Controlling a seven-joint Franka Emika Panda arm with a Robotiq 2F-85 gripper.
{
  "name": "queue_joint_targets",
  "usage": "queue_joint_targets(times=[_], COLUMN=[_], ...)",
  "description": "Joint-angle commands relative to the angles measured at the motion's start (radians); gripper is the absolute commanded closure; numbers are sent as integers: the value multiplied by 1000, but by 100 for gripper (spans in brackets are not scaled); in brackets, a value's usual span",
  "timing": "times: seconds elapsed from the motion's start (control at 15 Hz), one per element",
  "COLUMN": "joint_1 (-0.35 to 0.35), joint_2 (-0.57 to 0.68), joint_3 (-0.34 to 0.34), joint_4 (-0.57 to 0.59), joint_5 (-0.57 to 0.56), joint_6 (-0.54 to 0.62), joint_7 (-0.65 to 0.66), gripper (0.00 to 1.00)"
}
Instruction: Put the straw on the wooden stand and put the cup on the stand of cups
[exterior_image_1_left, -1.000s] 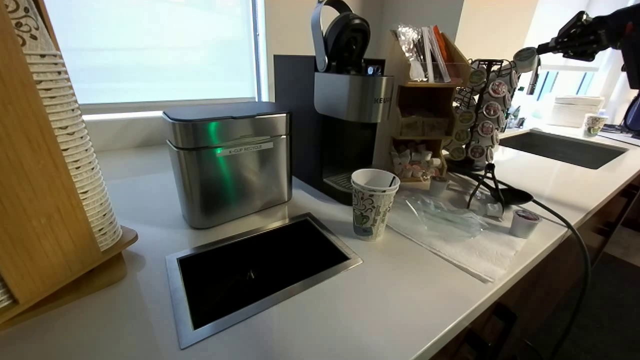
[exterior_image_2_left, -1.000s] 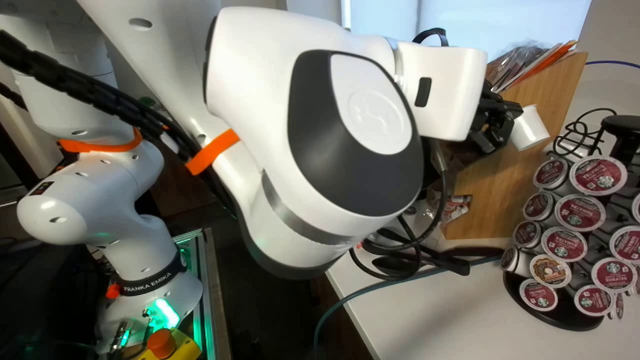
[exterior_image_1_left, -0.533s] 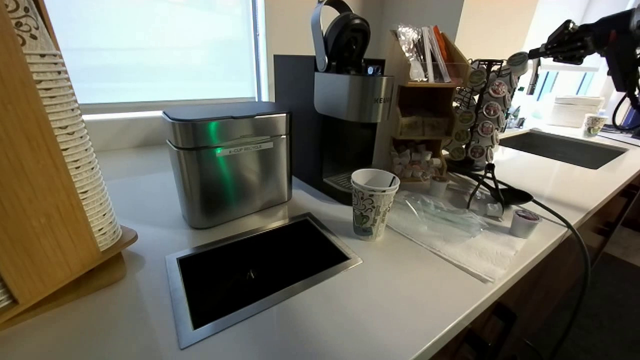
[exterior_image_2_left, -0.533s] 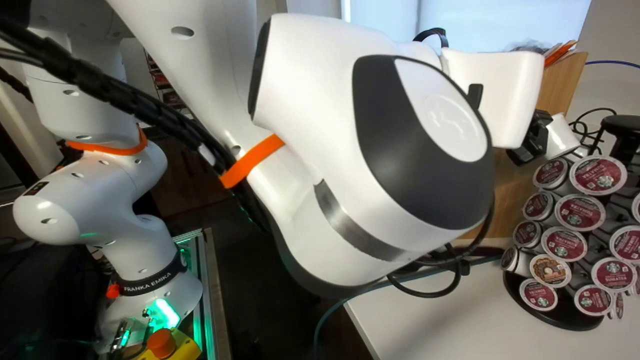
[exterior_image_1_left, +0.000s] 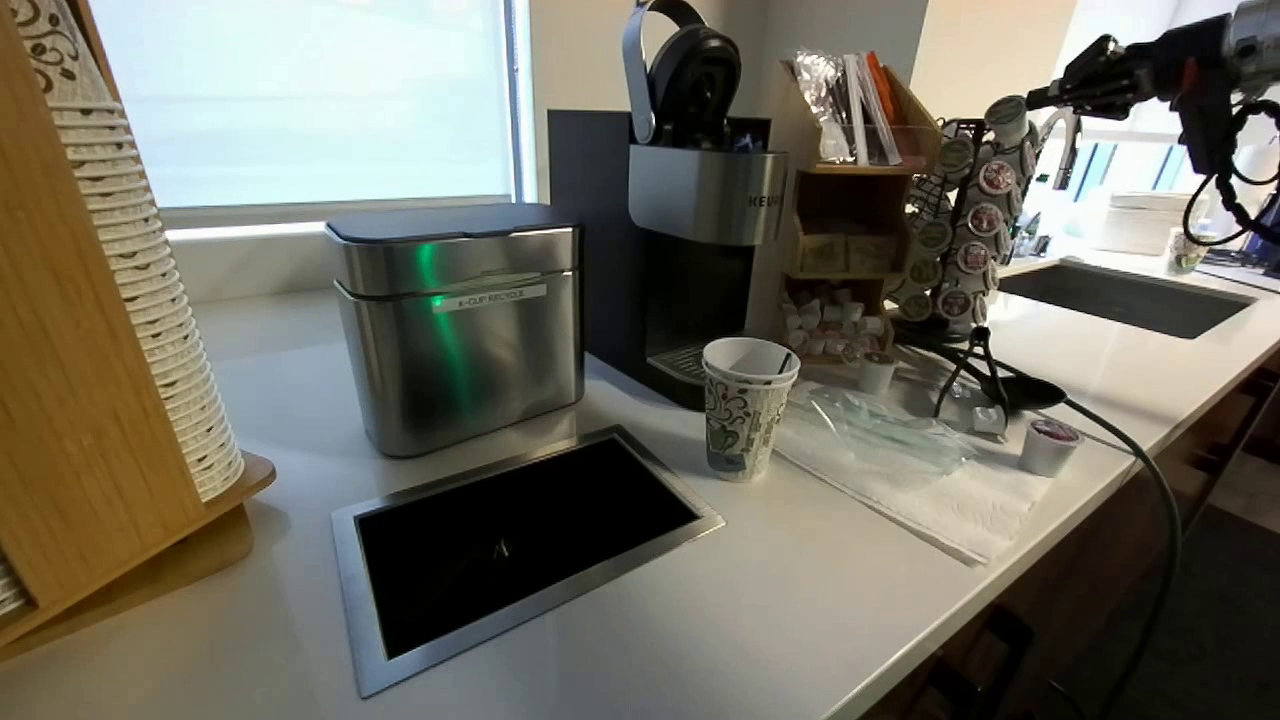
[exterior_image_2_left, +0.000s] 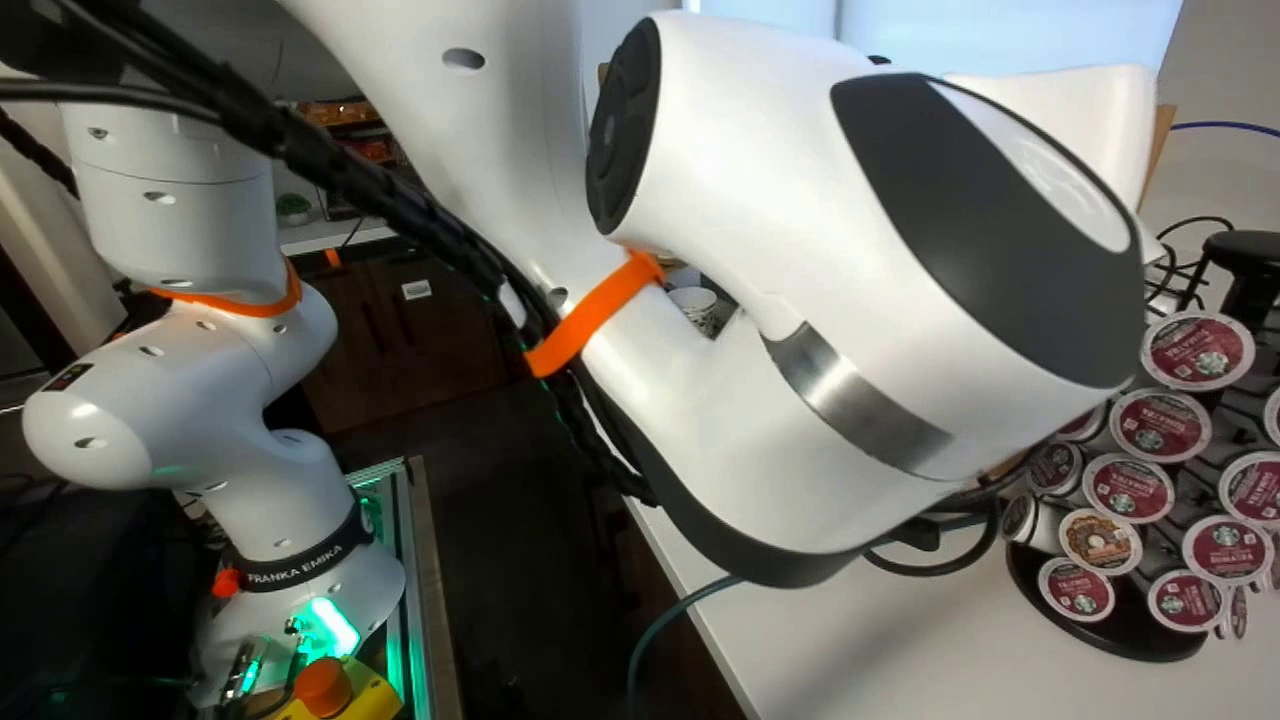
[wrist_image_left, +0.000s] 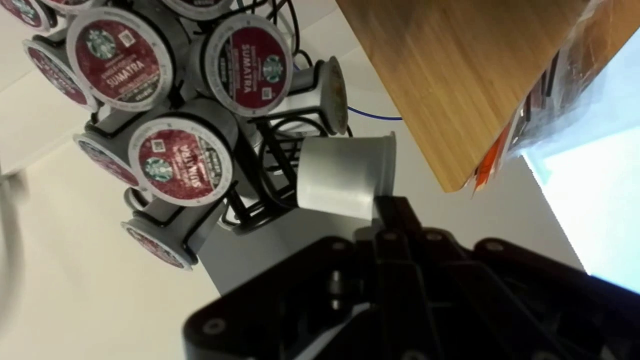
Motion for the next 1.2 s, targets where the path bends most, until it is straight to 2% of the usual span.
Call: queue_joint_targets(times=[0.0,0.33,0.87,1.13], joint_1=[-31,-37,-14,-17], joint_2=[52,76,91,94], joint_3=[25,31,0,-10], joint_4=[75,119,215,246], joint_5=[-35,-54,-254,-290], joint_6=[51,45,41,25], joint_7=[53,46,66,70], gripper=[100,100,100,100])
